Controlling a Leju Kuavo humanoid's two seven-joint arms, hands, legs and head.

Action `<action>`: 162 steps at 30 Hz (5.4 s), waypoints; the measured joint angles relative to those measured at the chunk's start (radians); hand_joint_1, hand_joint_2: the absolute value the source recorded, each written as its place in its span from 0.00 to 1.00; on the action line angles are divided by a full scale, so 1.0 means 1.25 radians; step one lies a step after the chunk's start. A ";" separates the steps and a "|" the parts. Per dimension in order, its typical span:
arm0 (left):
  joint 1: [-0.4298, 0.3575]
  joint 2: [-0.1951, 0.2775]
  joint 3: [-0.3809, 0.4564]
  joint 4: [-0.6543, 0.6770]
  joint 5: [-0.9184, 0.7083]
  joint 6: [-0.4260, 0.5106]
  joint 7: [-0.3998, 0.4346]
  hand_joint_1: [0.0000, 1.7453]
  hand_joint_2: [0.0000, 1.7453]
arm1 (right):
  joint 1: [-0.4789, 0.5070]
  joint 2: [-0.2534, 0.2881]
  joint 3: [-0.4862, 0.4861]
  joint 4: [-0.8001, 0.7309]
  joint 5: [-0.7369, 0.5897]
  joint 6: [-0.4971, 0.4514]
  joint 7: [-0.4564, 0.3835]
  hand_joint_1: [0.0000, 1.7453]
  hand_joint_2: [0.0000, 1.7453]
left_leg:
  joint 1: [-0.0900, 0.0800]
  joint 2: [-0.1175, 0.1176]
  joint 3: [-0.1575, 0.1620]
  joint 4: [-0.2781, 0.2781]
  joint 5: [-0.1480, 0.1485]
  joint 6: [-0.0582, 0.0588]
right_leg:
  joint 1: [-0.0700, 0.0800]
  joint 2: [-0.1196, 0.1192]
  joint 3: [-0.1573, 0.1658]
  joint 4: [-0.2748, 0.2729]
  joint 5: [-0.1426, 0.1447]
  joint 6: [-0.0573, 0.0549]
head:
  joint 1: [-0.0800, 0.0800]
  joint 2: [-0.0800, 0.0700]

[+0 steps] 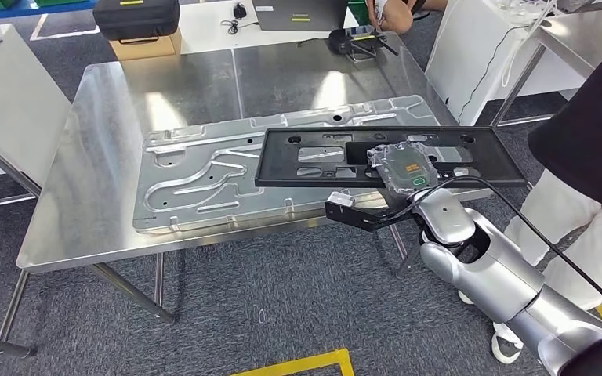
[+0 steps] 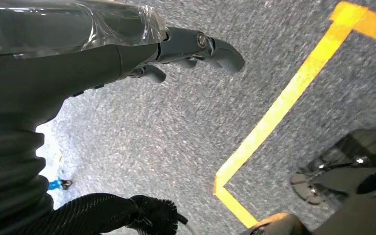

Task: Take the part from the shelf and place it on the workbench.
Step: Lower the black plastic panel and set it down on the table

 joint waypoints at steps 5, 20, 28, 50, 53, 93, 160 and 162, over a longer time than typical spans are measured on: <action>0.002 0.000 0.000 0.000 0.000 0.000 0.000 0.00 1.00 | -0.002 -0.003 0.009 0.033 0.009 0.000 -0.002 1.00 1.00 | 0.010 -0.004 0.025 0.006 -0.027 -0.013 | -0.012 -0.002 -0.041 -0.002 0.067 0.017 | 0.000 0.000; 0.005 0.003 0.000 0.000 0.006 0.005 0.000 0.00 1.00 | 0.000 -0.007 0.017 0.054 0.017 -0.003 0.002 1.00 1.00 | 0.004 0.001 -0.113 0.213 -0.069 -0.027 | -0.002 0.003 0.042 -0.125 0.073 -0.027 | -0.002 0.000; 0.011 0.007 0.000 0.001 0.012 0.010 -0.005 0.00 1.00 | 0.008 0.018 0.038 0.038 0.071 0.001 -0.005 1.00 1.00 | -0.007 0.004 -0.019 0.012 0.002 0.001 | 0.003 0.003 0.057 -0.112 0.043 -0.008 | 0.000 0.000; 0.019 0.003 0.001 0.002 0.037 0.022 -0.011 0.00 1.00 | 0.059 0.260 0.288 -0.051 0.130 0.041 -0.134 1.00 1.00 | 0.007 0.001 -0.113 0.239 -0.100 -0.044 | -0.004 0.004 0.035 -0.116 0.070 -0.033 | -0.003 0.000; 0.020 0.003 0.001 0.002 0.039 0.022 -0.011 0.00 1.00 | 0.055 0.264 0.294 -0.051 0.125 0.039 -0.124 1.00 1.00 | 0.003 0.001 -0.046 0.074 -0.018 -0.033 | -0.003 0.007 0.046 -0.118 0.061 -0.026 | -0.003 0.000; 0.025 0.008 0.003 0.002 0.067 0.030 -0.009 0.00 1.00 | 0.111 0.105 0.169 -0.144 0.143 0.041 0.037 1.00 1.00 | 0.004 0.004 0.011 0.015 -0.028 -0.005 | 0.003 0.001 -0.037 0.070 -0.026 -0.002 | -0.004 0.000; 0.023 0.011 0.002 0.005 0.062 0.028 -0.028 0.00 1.00 | 0.106 0.130 0.202 -0.134 0.143 0.063 -0.028 0.00 0.00 | -0.003 0.006 0.003 0.034 -0.037 -0.017 | -0.005 0.000 0.017 -0.084 0.070 0.007 | -0.002 0.000; 0.023 0.012 0.002 0.005 0.061 0.028 -0.028 0.00 1.00 | 0.107 0.130 0.203 -0.133 0.142 0.063 -0.028 0.00 0.00 | -0.006 0.005 -0.001 0.043 -0.045 -0.022 | -0.005 0.004 0.026 -0.105 0.071 -0.003 | -0.003 0.000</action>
